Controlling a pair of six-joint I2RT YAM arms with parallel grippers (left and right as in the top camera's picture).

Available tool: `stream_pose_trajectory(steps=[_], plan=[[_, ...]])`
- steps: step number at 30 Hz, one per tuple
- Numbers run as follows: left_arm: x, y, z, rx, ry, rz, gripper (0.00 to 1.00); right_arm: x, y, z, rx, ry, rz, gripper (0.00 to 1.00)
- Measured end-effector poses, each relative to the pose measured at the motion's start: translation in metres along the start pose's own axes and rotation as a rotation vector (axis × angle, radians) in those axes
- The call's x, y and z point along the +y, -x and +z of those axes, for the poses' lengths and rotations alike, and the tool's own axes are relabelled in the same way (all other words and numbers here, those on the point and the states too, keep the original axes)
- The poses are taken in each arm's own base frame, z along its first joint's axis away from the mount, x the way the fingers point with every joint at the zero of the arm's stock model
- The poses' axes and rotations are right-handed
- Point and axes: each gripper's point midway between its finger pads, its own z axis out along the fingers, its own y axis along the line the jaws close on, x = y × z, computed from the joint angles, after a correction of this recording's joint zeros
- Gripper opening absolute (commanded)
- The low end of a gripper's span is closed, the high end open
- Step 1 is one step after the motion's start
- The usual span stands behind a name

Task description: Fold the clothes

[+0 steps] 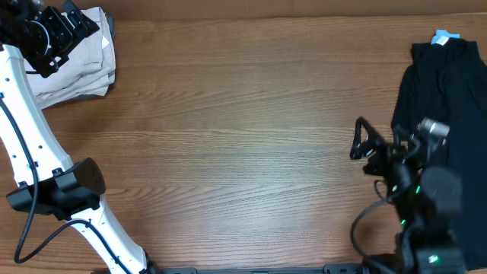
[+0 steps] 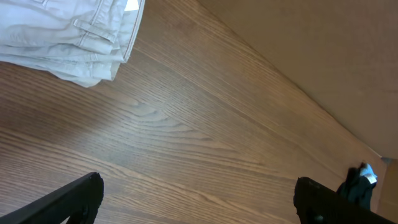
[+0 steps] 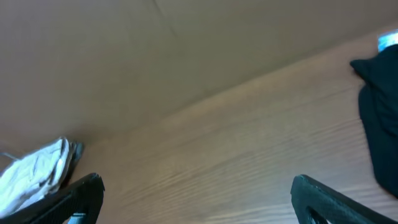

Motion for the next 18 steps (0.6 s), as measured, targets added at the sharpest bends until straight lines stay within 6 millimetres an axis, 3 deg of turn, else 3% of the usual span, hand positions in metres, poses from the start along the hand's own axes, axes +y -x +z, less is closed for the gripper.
stream_pose_trajectory(steps=[6, 13, 18], plan=[[0.000, 0.000, 0.000, 0.000, 0.000, 0.000, 1.00, -0.016, -0.034, 0.000, -0.144, 0.079, -0.012, 1.00], [0.000, 0.000, 0.000, 0.000, 0.000, 0.000, 1.00, -0.039, -0.076, 0.008, -0.149, 0.083, -0.010, 1.00], [0.000, 0.000, 0.000, 0.000, 0.000, 0.000, 1.00, -0.049, -0.086, 0.010, -0.132, 0.065, -0.006, 1.00]])
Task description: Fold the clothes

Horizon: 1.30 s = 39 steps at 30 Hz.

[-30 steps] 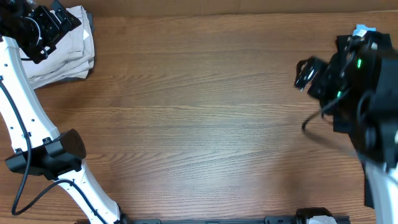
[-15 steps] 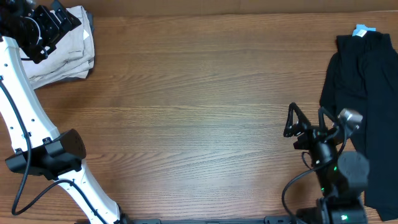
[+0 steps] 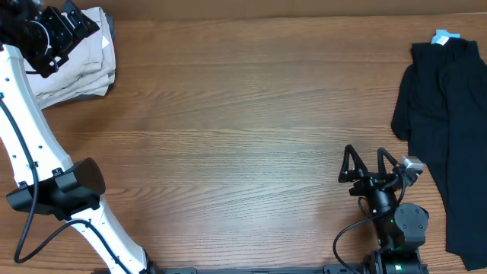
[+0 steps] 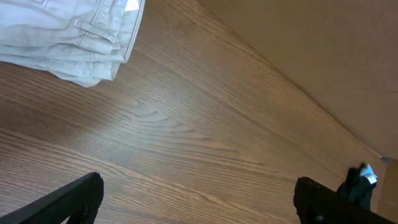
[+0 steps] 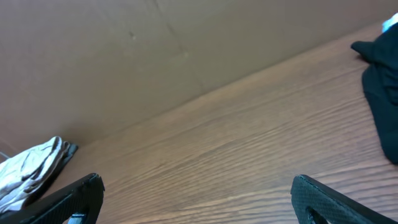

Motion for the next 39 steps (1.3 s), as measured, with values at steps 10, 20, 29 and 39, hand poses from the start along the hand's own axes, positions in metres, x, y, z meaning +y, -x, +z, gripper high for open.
stream_pose_trajectory(steps=[10, 20, 29, 39], plan=[[0.000, 0.000, 0.000, 0.001, 0.001, 0.000, 1.00, 0.003, -0.004, -0.008, 0.013, 0.020, -0.134, 1.00], [0.000, 0.000, 0.000, 0.000, 0.000, 0.000, 1.00, 0.003, -0.007, -0.019, 0.007, 0.021, -0.201, 1.00], [0.000, 0.000, 0.000, 0.000, 0.000, 0.000, 1.00, 0.003, -0.007, -0.019, 0.005, 0.022, -0.209, 1.00], [0.000, 0.000, 0.000, 0.000, 0.000, 0.000, 1.00, 0.003, -0.007, -0.019, 0.006, 0.022, -0.209, 1.00]])
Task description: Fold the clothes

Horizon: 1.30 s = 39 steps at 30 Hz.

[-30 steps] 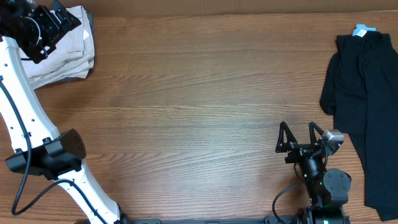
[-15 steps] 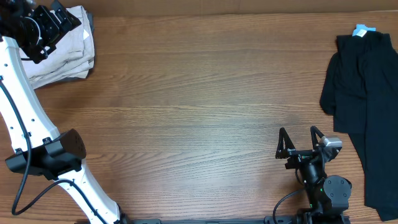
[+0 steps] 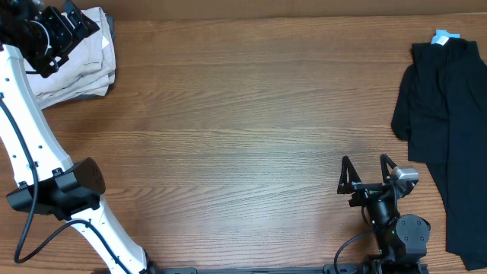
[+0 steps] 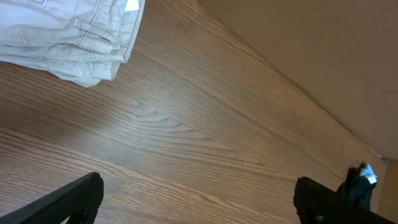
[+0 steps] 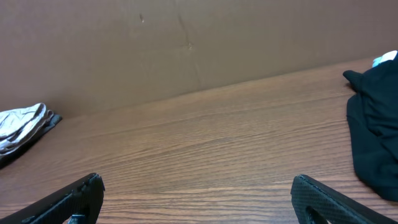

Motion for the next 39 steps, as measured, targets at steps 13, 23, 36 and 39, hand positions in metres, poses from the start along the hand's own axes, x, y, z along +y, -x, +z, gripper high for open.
stream_pose_trajectory(steps=[13, 23, 36, 39], plan=[[0.000, 0.000, 0.000, 0.000, 0.000, 0.000, 1.00, 0.000, 0.000, 0.000, 0.000, 0.000, 0.000, 1.00], [0.003, -0.004, 0.000, 0.013, 0.015, -0.007, 1.00, 0.000, 0.000, 0.000, 0.000, 0.000, 0.000, 1.00], [-0.002, -0.036, -0.035, -0.074, 0.105, 0.118, 1.00, 0.000, 0.000, 0.000, 0.000, 0.000, 0.000, 1.00], [-0.028, -0.049, -0.045, -0.181, 0.046, 0.266, 1.00, 0.000, 0.000, 0.000, 0.000, -0.001, 0.000, 1.00]])
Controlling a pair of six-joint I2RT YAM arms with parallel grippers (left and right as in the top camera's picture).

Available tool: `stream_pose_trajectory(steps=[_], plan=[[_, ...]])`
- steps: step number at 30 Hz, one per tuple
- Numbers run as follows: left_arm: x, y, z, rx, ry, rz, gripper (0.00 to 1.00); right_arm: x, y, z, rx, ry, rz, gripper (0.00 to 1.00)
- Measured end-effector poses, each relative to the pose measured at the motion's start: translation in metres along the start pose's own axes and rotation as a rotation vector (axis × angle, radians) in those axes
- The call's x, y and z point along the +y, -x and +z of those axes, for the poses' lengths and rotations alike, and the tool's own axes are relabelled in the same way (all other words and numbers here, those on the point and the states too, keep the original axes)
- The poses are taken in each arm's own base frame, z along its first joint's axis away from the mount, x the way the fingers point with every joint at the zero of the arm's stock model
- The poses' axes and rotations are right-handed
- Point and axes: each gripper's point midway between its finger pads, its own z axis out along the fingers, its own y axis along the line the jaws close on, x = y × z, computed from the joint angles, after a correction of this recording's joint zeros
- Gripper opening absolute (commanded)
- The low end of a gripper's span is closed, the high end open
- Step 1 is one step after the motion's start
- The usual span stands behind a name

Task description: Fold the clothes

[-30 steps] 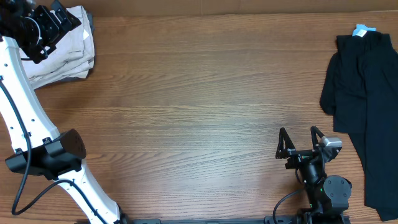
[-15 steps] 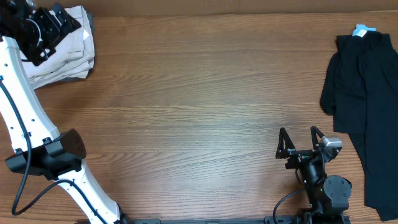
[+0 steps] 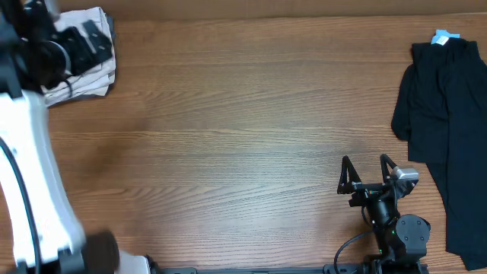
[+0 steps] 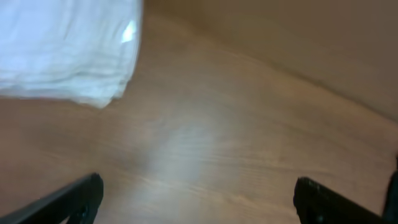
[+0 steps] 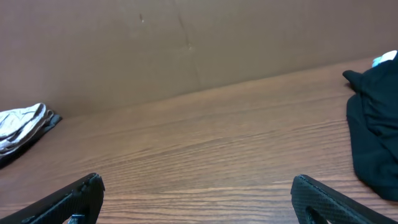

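A folded pale beige garment [image 3: 85, 67] lies at the table's far left corner; it also shows in the left wrist view [image 4: 62, 56] and far off in the right wrist view [image 5: 22, 124]. My left gripper [image 3: 82, 44] hovers over it, blurred, open and empty [image 4: 196, 199]. A black garment [image 3: 445, 129] with a blue tag [image 3: 444, 36] lies spread and unfolded along the right edge. My right gripper [image 3: 365, 163] stands open and empty near the front edge, left of the black garment [image 5: 373, 143].
The brown wooden table [image 3: 243, 129] runs between the two garments. A brown cardboard wall [image 5: 186, 43] closes off the far side. My white left arm [image 3: 23, 152] stretches down the left edge.
My left arm has moved and now shows blurred; its gripper sits slightly right of and nearer than where it was over the folded garment. The right arm has not moved.
My right gripper was open beside the black garment's left edge, then drew back toward the front edge and has stayed low there. My left gripper stayed open over the folded pale garment until its shift now. Neither garment has moved.
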Motion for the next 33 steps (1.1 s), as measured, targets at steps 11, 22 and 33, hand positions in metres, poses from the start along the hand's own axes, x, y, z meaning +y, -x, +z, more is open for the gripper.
stream_pose_trajectory(steps=[11, 22, 33], plan=[[-0.069, -0.097, -0.035, -0.218, -0.189, 0.342, 1.00, -0.001, 0.000, 0.000, 0.000, -0.004, 0.001, 1.00], [-0.040, -0.149, -0.047, -0.341, -0.175, 0.419, 1.00, -0.001, 0.000, 0.000, 0.000, -0.004, 0.001, 1.00], [-0.018, -0.186, -0.033, -0.687, -0.238, 0.450, 1.00, -0.001, 0.000, 0.000, 0.000, -0.004, 0.001, 1.00]])
